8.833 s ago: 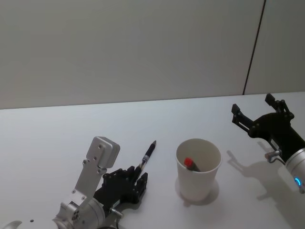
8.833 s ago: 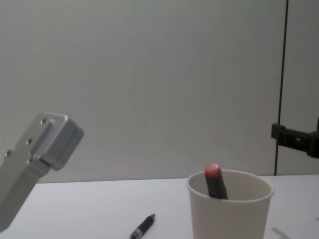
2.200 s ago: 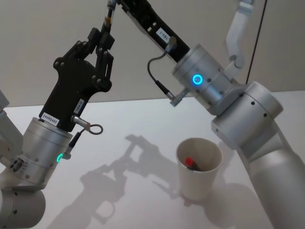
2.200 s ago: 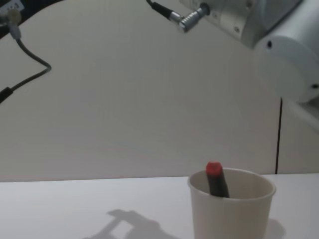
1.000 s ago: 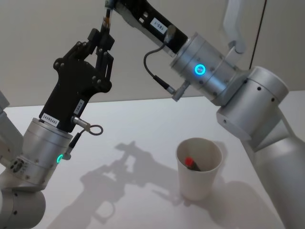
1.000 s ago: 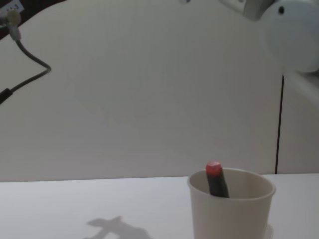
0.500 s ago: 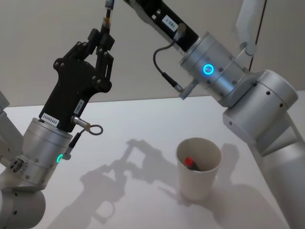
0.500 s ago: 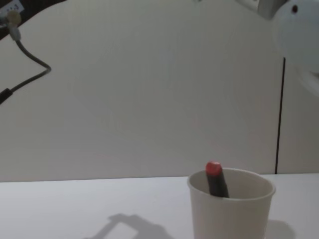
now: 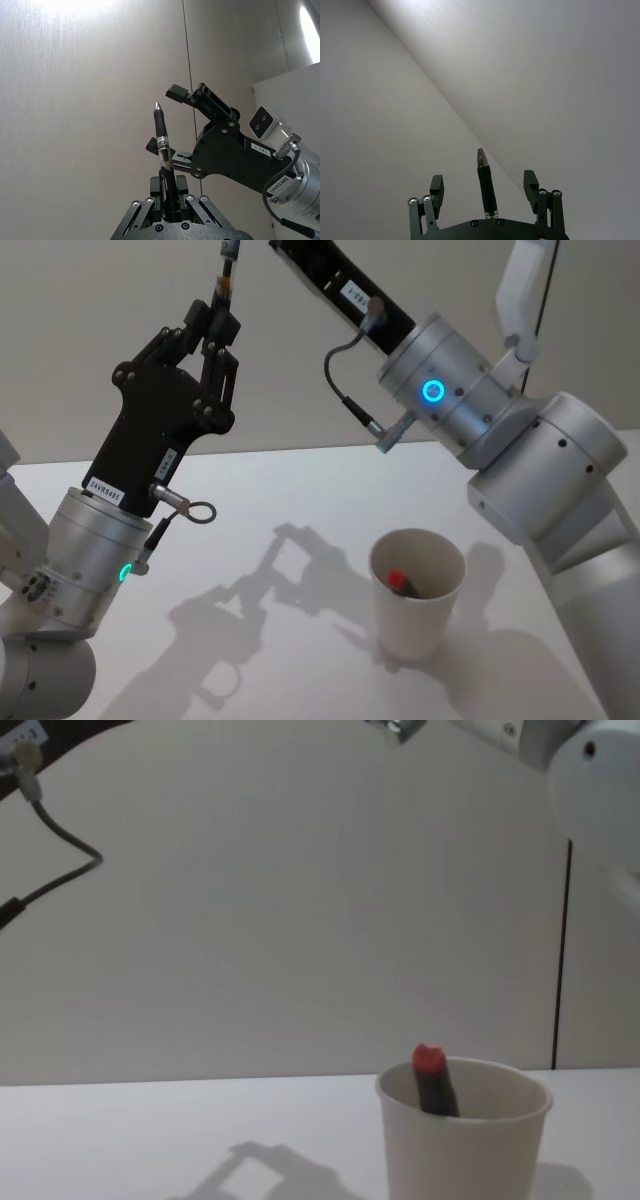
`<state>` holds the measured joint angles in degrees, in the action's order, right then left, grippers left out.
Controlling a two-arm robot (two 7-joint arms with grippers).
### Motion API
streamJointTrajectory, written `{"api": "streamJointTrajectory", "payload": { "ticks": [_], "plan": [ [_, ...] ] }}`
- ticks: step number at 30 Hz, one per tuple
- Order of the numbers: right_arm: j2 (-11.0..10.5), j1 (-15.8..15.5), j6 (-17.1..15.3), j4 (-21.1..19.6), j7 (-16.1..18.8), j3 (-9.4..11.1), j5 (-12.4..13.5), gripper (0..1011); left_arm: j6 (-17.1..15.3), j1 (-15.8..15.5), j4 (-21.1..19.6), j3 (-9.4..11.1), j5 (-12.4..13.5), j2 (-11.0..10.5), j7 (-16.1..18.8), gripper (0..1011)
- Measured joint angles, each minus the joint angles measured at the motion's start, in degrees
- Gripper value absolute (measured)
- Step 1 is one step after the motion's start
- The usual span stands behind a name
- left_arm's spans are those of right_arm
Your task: Place the pen into the pen holder.
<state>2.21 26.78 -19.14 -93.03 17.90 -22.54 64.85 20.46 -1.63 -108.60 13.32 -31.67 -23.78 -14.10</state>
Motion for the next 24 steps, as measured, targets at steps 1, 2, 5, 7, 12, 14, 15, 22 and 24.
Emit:
{"api": "streamJointTrajectory", "payload": {
  "ticks": [1, 2, 5, 7, 12, 14, 15, 22, 24],
  "plan": [
    [0.00, 0.00, -0.01, 0.03, -0.24, -0.17, -0.20, 1001, 0.00, 0.00, 0.00, 0.00, 0.00, 0.00, 0.00, 186],
    [0.01, 0.00, -0.03, 0.06, -0.34, -0.25, -0.30, 1001, 0.00, 0.00, 0.00, 0.00, 0.00, 0.00, 0.00, 186],
    [0.09, 0.05, -0.08, 0.30, -0.69, -0.61, -0.64, 1001, 0.00, 0.00, 0.00, 0.00, 0.00, 0.00, 0.00, 186],
    [0.15, 0.07, -0.09, 0.42, -0.87, -0.79, -0.82, 1001, 0.00, 0.00, 0.00, 0.00, 0.00, 0.00, 0.00, 186],
    [0.32, 0.21, -0.01, 0.77, -1.39, -1.35, -1.27, 1001, 0.00, 0.00, 0.00, 0.00, 0.00, 0.00, 0.00, 186],
    [0.37, 0.27, 0.13, 0.87, -1.65, -1.54, -1.47, 1001, 0.00, 0.00, 0.00, 0.00, 0.00, 0.00, 0.00, 185],
    [0.38, 0.31, 0.17, 0.90, -1.70, -1.58, -1.49, 1001, 0.00, 0.00, 0.00, 0.00, 0.00, 0.00, 0.00, 186],
    [0.49, 0.62, 0.67, 1.00, -2.38, -2.02, -1.96, 1001, 0.00, 0.00, 0.00, 0.00, 0.00, 0.00, 0.00, 186],
    [0.51, 0.68, 0.75, 1.01, -2.49, -2.10, -2.03, 1001, 0.00, 0.00, 0.00, 0.00, 0.01, 0.00, 0.00, 185]
  ]
}}
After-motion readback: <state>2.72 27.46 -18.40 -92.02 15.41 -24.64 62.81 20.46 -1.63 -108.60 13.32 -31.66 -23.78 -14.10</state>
